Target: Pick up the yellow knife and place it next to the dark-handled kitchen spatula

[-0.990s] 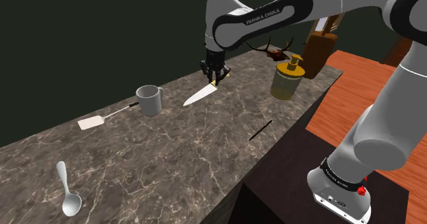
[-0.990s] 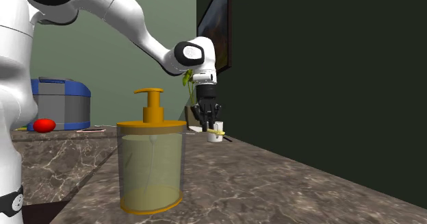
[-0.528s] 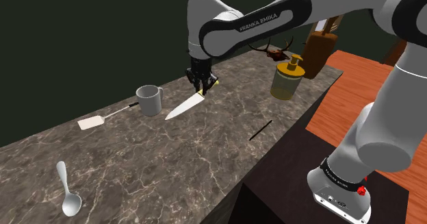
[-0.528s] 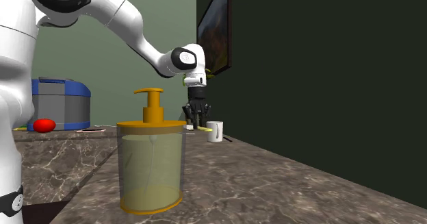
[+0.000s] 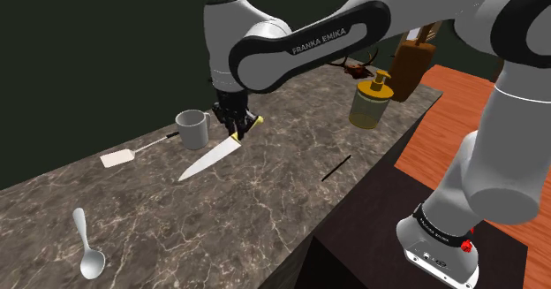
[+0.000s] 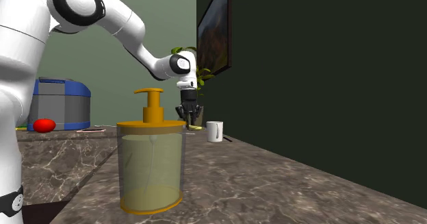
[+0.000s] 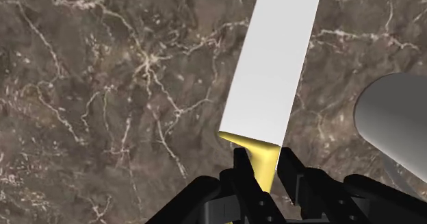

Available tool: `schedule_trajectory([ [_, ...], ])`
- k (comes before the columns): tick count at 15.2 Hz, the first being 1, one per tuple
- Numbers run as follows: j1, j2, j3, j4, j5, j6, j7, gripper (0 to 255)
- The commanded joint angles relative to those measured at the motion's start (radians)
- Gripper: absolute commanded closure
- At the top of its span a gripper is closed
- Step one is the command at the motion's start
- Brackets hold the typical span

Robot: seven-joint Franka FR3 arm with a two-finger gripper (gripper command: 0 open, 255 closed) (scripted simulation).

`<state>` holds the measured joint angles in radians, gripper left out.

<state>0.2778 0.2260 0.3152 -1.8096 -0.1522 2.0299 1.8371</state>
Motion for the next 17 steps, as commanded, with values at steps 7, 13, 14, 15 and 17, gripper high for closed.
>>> schedule_trajectory([
  [7,0.137,0.140,0.048,0.195,-0.057,-0.081,0.184,255],
  [13,0.261,0.295,0.062,0.424,-0.109,-0.174,0.297,255],
  [14,0.284,0.325,0.062,0.471,-0.118,-0.193,0.312,255],
  [15,0.308,0.357,0.062,0.522,-0.127,-0.214,0.327,255],
  [17,0.360,0.428,0.059,0.637,-0.144,-0.262,0.353,255],
])
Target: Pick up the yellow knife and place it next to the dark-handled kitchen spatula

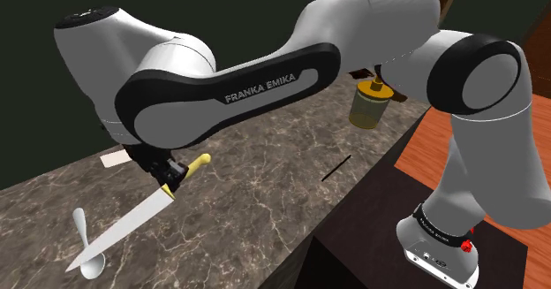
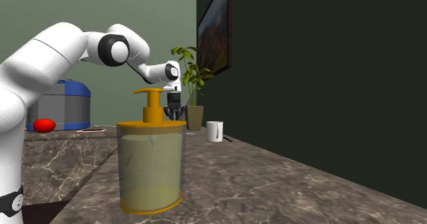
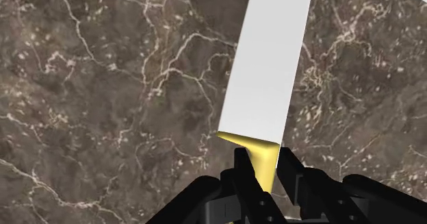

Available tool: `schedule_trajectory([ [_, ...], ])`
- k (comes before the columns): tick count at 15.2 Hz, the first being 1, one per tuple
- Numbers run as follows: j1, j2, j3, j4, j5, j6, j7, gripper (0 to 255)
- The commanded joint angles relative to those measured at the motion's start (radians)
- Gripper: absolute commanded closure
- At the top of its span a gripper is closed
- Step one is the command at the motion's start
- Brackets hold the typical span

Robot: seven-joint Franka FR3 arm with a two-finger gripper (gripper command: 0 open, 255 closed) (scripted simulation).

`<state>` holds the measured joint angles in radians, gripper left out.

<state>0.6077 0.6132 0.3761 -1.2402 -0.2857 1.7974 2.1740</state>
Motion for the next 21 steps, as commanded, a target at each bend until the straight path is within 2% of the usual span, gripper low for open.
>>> schedule_trajectory([
  [1,0.034,0.046,-0.002,0.077,-0.011,-0.033,0.018,255],
  [14,0.022,0.080,-0.013,-0.055,-0.030,0.129,0.043,255],
  [21,0.022,0.080,-0.013,-0.055,-0.030,0.129,0.043,255],
])
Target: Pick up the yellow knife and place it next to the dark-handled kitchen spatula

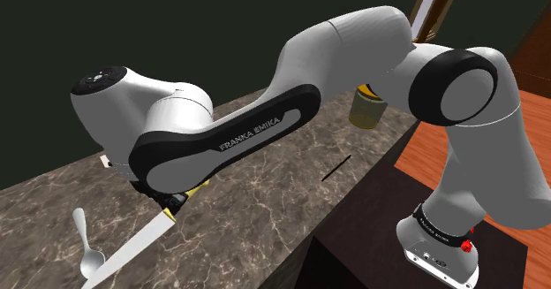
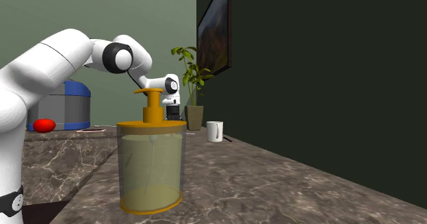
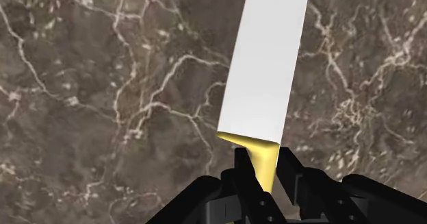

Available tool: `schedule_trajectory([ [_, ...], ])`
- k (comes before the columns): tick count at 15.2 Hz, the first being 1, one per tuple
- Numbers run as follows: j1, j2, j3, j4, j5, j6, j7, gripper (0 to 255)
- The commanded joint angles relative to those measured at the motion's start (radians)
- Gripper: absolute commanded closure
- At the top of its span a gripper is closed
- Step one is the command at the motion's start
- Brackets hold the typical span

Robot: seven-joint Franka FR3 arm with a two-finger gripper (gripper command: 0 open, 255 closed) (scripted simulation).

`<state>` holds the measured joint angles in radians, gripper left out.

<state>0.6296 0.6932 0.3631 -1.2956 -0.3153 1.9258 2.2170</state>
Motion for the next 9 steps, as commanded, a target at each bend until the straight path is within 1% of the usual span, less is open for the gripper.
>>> schedule_trajectory([
  [1,0.000,0.000,0.000,0.000,0.000,0.000,0.000,255],
  [2,0.000,0.000,0.000,0.000,0.000,0.000,0.000,0],
  [7,0.000,0.000,0.000,0.000,0.000,0.000,0.000,0],
  [9,0.005,-0.016,0.005,0.041,0.008,-0.056,-0.007,0],
])
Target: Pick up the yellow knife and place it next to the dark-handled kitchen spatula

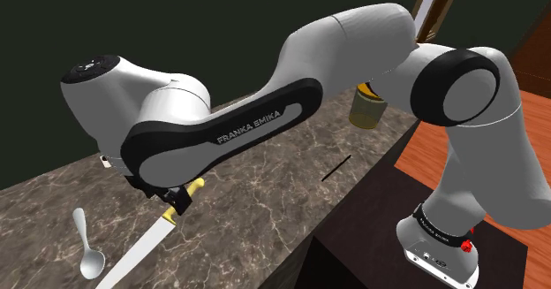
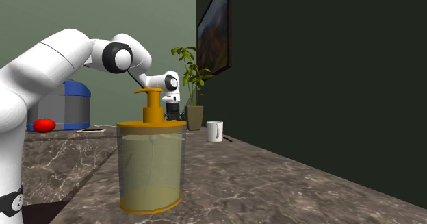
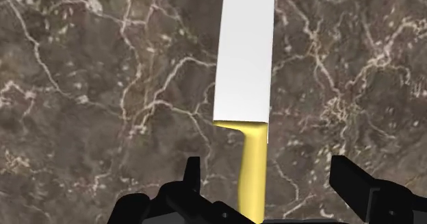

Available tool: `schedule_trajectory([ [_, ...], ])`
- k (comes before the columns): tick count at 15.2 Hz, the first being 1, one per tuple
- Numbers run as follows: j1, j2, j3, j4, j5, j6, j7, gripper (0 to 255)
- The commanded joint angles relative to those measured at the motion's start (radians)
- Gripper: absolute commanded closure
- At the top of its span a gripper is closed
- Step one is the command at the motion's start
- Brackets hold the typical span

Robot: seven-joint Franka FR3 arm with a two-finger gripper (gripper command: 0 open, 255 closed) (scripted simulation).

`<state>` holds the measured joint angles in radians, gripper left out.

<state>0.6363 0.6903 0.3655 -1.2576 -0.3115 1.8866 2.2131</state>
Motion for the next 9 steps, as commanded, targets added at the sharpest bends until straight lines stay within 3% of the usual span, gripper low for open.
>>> schedule_trajectory([
  [1,0.002,-0.019,0.005,0.027,0.007,-0.046,-0.006,0],
  [9,0.005,-0.023,0.006,0.048,0.010,-0.070,-0.009,0],
])
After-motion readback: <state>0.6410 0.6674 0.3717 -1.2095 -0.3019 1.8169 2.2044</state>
